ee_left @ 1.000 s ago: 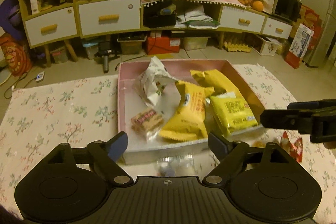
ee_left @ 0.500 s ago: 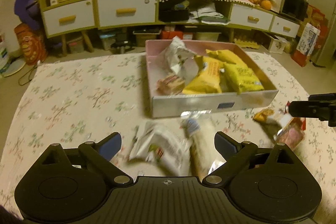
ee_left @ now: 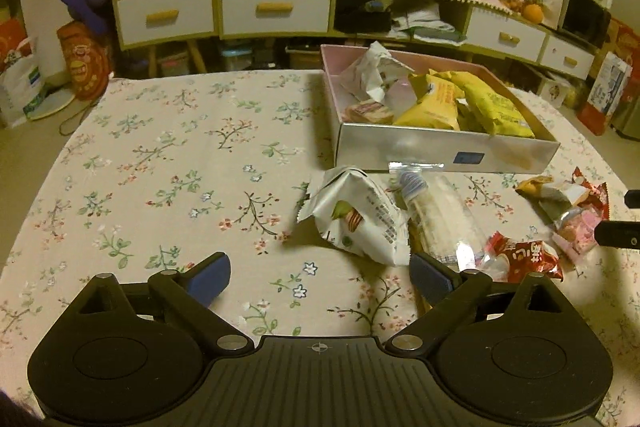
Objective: Organize snacks
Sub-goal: 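Withdraw both open grippers back toward the remaining snacks, then grasp the pink pastry pack with the right gripper while the left grasps the white crinkled bag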
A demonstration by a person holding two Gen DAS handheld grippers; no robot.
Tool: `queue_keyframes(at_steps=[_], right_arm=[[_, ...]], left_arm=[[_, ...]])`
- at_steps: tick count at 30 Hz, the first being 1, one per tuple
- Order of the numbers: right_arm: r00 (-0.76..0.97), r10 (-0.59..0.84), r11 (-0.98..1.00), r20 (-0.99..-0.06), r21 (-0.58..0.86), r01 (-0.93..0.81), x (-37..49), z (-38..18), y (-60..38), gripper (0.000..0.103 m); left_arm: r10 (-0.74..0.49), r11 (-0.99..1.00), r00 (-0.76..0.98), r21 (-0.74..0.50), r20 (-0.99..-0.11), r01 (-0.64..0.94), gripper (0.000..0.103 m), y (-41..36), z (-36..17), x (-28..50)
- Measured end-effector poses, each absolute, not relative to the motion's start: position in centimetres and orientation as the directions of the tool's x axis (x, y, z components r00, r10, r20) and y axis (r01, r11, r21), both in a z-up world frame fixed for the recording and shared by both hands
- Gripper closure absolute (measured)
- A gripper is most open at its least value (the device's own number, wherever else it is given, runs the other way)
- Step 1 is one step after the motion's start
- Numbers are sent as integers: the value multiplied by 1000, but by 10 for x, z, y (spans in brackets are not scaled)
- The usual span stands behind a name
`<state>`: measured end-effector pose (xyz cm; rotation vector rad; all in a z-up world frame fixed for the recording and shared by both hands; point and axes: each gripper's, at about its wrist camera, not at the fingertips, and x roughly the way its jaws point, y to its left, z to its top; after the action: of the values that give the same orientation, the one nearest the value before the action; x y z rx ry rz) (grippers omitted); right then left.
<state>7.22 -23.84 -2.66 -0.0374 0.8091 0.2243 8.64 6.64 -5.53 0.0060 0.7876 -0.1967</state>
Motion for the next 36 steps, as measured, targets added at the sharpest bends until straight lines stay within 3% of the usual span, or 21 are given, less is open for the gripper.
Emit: queue_keyframes(at_steps=[9, 27, 36], right_arm=[[641, 199, 967, -741, 41, -253, 65, -43, -245, 26], [600, 210, 963, -772, 58, -263, 83, -70, -240, 27], [629, 205, 969, -750, 63, -240, 91, -72, -244, 32]], left_arm=[[-263, 953, 668, -81, -697, 291, 6, 67, -74, 89], [-312, 943, 679, -126, -665, 309, 8, 64, -84, 118], [-330, 939, 689, -151, -646, 308, 8, 62, -85, 130]])
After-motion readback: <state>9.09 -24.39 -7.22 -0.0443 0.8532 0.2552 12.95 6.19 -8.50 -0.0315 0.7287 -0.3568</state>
